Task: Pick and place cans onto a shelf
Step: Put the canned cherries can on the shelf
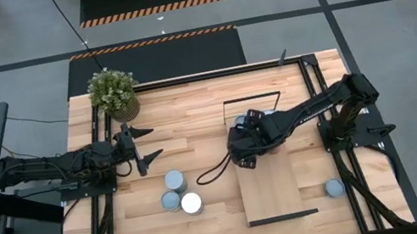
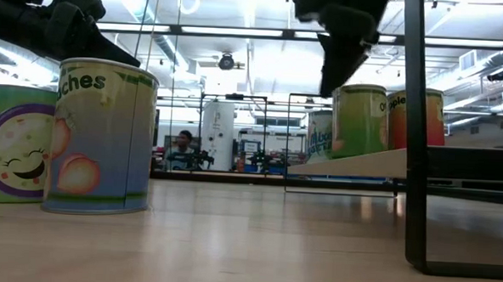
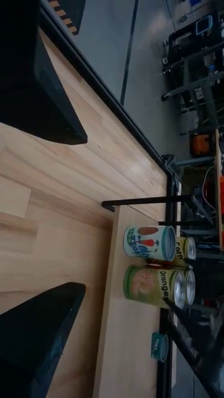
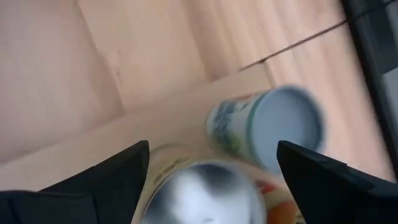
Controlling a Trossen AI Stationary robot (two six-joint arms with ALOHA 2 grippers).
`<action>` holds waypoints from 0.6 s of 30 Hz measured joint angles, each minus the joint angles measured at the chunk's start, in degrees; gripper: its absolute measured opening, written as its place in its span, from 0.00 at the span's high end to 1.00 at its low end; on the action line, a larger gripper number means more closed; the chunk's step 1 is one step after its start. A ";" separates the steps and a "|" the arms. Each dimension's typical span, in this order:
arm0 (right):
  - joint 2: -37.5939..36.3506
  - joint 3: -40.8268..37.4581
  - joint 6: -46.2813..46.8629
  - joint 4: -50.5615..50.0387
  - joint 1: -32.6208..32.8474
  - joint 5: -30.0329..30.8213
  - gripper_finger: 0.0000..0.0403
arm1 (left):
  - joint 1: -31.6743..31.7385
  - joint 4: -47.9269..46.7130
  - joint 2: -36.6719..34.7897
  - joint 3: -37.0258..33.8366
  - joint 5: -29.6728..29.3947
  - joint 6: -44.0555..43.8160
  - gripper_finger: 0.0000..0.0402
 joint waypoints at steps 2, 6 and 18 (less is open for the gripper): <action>0.00 1.96 -1.34 0.54 0.00 1.52 0.11 | 0.00 0.01 0.00 0.00 0.00 0.00 0.04; -0.04 3.75 -6.27 9.33 0.25 1.57 0.11 | 0.00 -0.01 0.00 0.00 0.00 -0.02 0.04; 2.89 -3.54 -23.04 44.15 3.15 -7.09 0.11 | -0.07 5.83 0.39 0.53 10.75 2.66 0.04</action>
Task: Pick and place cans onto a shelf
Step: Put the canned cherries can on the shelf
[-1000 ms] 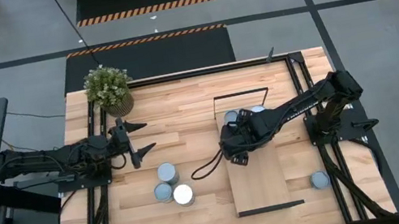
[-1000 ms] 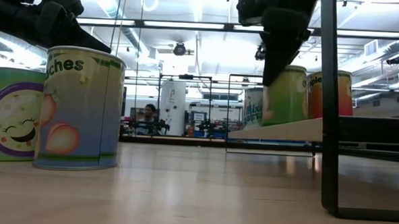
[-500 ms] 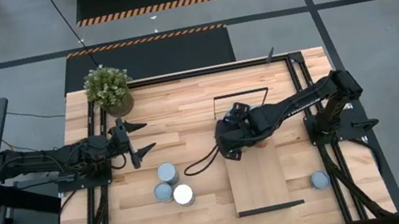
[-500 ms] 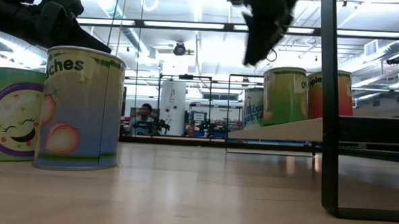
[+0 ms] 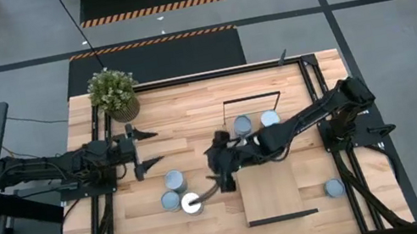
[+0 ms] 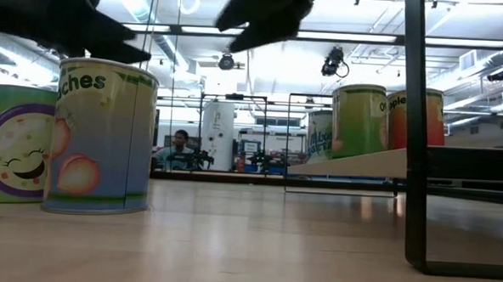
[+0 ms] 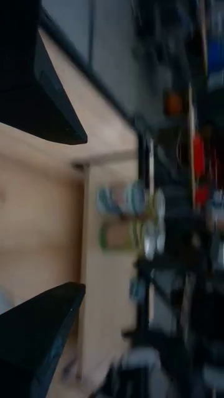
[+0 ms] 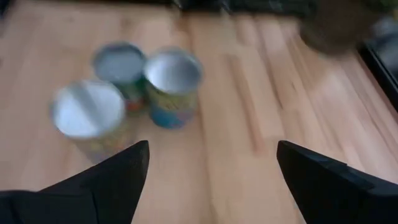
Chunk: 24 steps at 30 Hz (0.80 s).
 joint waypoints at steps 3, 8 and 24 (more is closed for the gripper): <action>0.01 -3.76 -2.76 5.35 0.54 -0.24 0.11 | -0.24 -5.83 1.31 2.47 3.83 -1.06 0.04; -0.08 -7.91 -3.35 7.51 0.41 -0.04 0.11 | -2.97 -19.59 5.04 7.96 6.96 -6.26 0.04; -0.10 -10.92 -8.96 12.19 -0.49 0.17 0.11 | -9.61 -60.32 30.65 36.23 0.36 -26.52 0.04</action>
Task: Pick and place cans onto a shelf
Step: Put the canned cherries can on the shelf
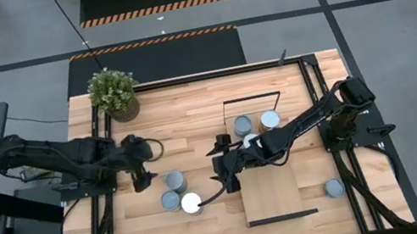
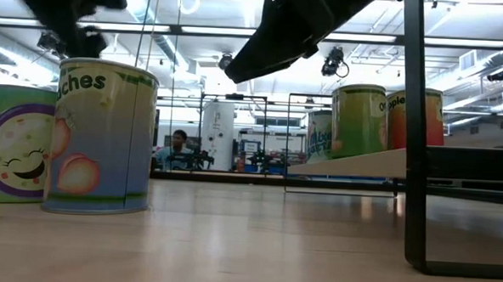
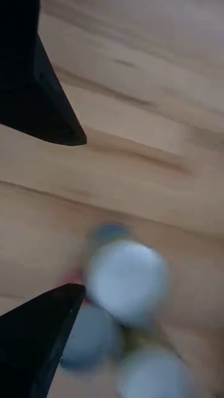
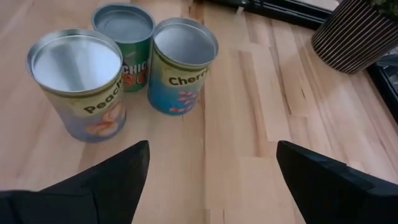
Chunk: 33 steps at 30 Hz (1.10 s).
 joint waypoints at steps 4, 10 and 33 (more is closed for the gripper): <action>-0.02 -0.01 -0.47 0.06 -0.02 0.02 0.11 | -0.05 -3.08 5.37 -1.26 0.30 -2.63 0.04; -0.04 0.00 -0.62 -1.38 -0.02 0.15 0.11 | -0.07 3.34 13.42 -2.29 0.88 -3.73 0.04; 0.07 0.00 4.88 -9.00 -0.02 -3.53 0.10 | -0.15 41.19 28.80 -2.20 -4.77 13.36 0.04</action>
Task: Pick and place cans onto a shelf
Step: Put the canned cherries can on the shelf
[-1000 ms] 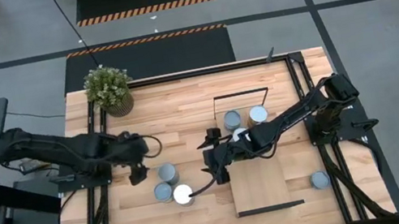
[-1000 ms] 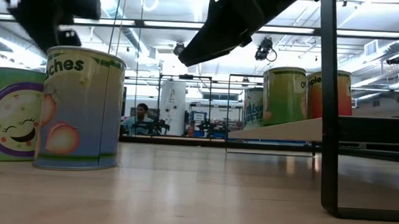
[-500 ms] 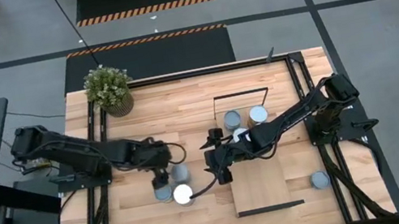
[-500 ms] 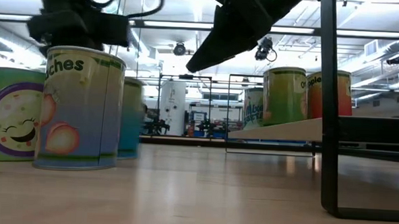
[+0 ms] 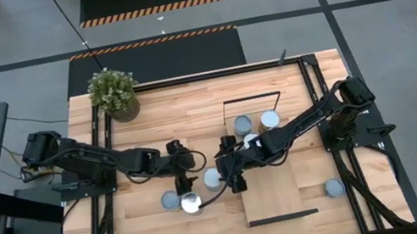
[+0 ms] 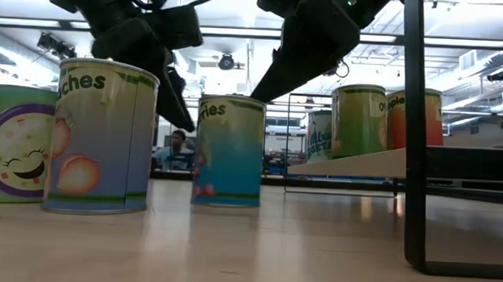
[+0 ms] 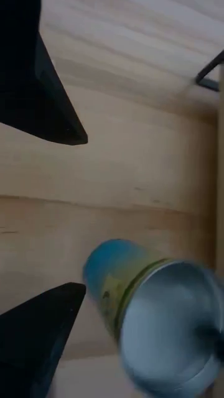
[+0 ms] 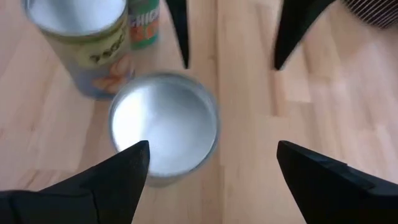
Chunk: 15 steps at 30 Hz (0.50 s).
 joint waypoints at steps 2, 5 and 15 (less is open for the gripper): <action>0.00 0.00 0.00 -0.37 0.00 -0.11 0.09 | 0.09 -0.68 0.14 -0.14 -0.96 0.65 0.04; -0.51 0.09 -0.94 -0.59 0.02 1.31 0.09 | 0.09 0.36 0.71 -0.10 -1.26 1.27 0.04; -1.11 3.56 -4.54 -2.54 0.43 -5.58 0.09 | -0.20 1.19 0.63 -0.09 -0.11 1.09 0.04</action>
